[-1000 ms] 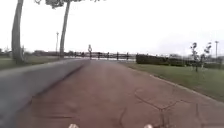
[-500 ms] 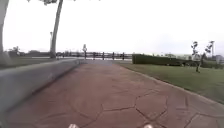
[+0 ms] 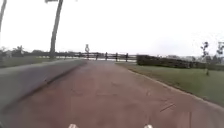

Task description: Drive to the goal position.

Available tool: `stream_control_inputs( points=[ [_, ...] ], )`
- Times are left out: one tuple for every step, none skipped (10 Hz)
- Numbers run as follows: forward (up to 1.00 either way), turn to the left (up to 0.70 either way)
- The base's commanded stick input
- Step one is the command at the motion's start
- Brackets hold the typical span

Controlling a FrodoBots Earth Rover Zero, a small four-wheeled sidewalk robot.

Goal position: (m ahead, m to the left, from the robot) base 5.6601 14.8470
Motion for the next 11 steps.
stream_control_inputs(
  points=[
    [1.00,0.00],
    [1.00,0.00],
    [1.00,0.00],
    [1.00,0.00],
    [1.00,0.00],
    [1.00,0.00],
    [1.00,0.00],
    [1.00,0.00],
    [1.00,0.00],
    [1.00,0.00],
    [1.00,0.00]
  ],
)
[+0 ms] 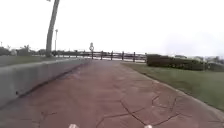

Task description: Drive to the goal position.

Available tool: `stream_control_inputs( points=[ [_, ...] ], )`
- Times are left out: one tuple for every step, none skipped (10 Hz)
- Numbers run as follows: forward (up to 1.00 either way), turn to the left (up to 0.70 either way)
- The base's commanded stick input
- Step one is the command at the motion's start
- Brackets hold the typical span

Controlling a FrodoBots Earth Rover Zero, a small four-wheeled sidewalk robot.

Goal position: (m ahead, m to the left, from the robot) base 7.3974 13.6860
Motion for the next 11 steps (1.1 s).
stream_control_inputs(
  points=[
    [1.00,0.00],
    [1.00,0.00],
    [1.00,0.00],
    [1.00,0.00],
    [1.00,0.00],
    [1.00,0.00],
    [1.00,0.00],
    [1.00,0.00],
    [1.00,0.00],
    [1.00,0.00],
    [1.00,0.00]
  ],
)
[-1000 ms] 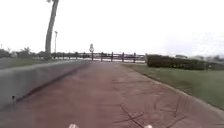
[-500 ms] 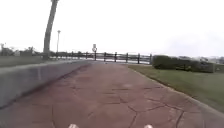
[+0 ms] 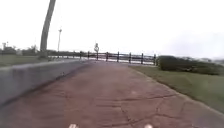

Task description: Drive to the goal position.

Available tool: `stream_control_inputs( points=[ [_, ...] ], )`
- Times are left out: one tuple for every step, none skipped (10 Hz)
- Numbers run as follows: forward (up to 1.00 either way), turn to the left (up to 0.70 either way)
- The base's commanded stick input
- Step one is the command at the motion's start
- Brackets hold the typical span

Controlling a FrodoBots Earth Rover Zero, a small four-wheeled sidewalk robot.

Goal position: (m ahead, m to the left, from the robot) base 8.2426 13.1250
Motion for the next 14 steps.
stream_control_inputs(
  points=[
    [1.00,0.00],
    [1.00,0.00],
    [1.00,0.00],
    [1.00,0.00],
    [1.00,0.00],
    [1.00,0.00],
    [1.00,0.00],
    [1.00,0.00],
    [1.00,0.00],
    [1.00,0.00],
    [1.00,0.00],
    [1.00,0.00],
    [1.00,0.00],
    [1.00,0.00]
  ],
)
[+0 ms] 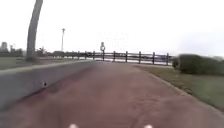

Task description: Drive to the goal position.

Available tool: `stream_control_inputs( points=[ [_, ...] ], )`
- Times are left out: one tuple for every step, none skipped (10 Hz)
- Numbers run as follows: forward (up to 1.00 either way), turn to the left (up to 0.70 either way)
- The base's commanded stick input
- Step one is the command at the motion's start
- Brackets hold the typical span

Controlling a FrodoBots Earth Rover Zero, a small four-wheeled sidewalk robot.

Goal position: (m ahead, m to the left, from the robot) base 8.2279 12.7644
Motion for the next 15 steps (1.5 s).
stream_control_inputs(
  points=[
    [1.00,0.00],
    [1.00,0.00],
    [1.00,0.00],
    [1.00,0.00],
    [1.00,0.00],
    [1.00,0.00],
    [1.00,0.00],
    [1.00,0.00],
    [1.00,-0.22],
    [1.00,-0.40],
    [1.00,-0.40],
    [1.00,-0.40],
    [1.00,-0.40],
    [1.00,-0.10],
    [1.00,0.00]
  ],
)
